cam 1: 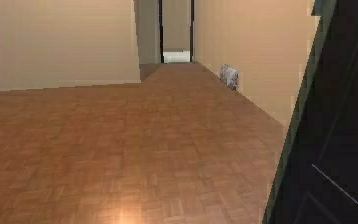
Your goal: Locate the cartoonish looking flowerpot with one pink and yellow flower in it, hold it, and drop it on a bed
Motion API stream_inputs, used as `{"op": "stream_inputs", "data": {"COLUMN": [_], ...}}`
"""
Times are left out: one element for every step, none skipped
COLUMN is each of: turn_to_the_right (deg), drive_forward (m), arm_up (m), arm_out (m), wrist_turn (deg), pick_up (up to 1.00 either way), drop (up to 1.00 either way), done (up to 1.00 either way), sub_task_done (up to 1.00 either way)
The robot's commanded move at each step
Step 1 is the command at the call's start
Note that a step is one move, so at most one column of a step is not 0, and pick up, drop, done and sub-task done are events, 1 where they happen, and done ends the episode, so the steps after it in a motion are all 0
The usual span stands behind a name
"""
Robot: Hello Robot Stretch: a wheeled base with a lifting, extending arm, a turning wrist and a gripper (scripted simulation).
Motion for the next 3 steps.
{"op": "stream_inputs", "data": {"turn_to_the_right": [0.0,0.0,0.0], "drive_forward": [1.00,1.00,1.00], "arm_up": [0.00,0.00,0.00], "arm_out": [0.00,0.00,0.00], "wrist_turn": [0.0,0.0,0.0], "pick_up": [0.00,0.00,0.00], "drop": [0.00,0.00,0.00], "done": [0.00,0.00,0.00], "sub_task_done": [0.00,0.00,0.00]}}
